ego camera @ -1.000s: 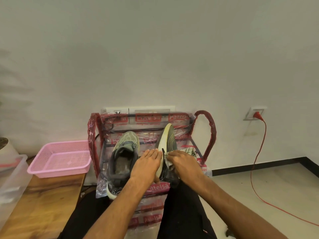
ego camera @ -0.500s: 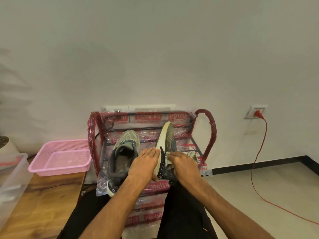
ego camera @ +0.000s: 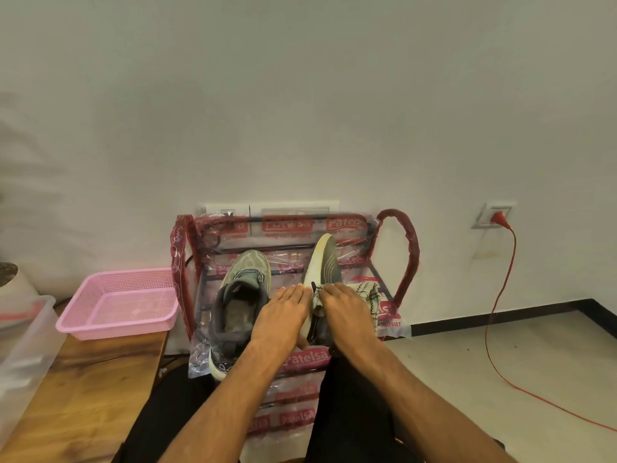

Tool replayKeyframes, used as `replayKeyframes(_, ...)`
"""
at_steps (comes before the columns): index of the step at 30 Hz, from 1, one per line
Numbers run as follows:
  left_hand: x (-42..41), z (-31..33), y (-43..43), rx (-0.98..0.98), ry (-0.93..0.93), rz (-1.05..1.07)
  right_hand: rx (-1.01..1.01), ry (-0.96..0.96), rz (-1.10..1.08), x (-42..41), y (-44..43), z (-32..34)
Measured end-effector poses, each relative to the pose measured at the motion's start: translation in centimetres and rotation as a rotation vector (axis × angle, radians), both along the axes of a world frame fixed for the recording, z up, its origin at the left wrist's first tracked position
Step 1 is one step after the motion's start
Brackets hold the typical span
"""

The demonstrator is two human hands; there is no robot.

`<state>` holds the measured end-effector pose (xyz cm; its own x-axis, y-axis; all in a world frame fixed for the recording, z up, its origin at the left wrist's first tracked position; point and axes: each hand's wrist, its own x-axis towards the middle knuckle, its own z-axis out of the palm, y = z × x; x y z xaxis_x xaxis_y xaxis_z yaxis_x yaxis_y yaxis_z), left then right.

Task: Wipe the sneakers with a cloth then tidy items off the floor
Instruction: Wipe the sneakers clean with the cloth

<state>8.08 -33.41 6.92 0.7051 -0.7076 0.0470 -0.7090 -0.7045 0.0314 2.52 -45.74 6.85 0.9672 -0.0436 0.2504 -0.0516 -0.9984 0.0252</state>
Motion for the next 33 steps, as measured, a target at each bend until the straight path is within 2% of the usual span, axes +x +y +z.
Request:
replayKeyframes(7, -0.1, -0.3, -0.1, -0.004, -0.025, -0.01, -0.124, 0.036, 0.097, -2.5, 1.2, -0.2)
replayKeyframes(10, -0.4, -0.3, -0.4, 0.02, -0.028, -0.003, -0.152, 0.033, 0.083, -0.6, -0.3, -0.1)
replayKeyframes(17, 0.2, 0.0, -0.2, 0.048, -0.01, 0.014, -0.093, 0.045, 0.06, 1.3, -0.2, 0.7)
replayKeyframes(27, -0.1, 0.1, -0.2, 0.03, -0.031, -0.01, -0.214, 0.048, 0.145, -3.7, 0.3, -0.5)
replayKeyframes(33, 0.1, 0.2, -0.1, 0.029, -0.002, 0.007, -0.184, 0.033, 0.122, -0.8, -0.3, 0.3)
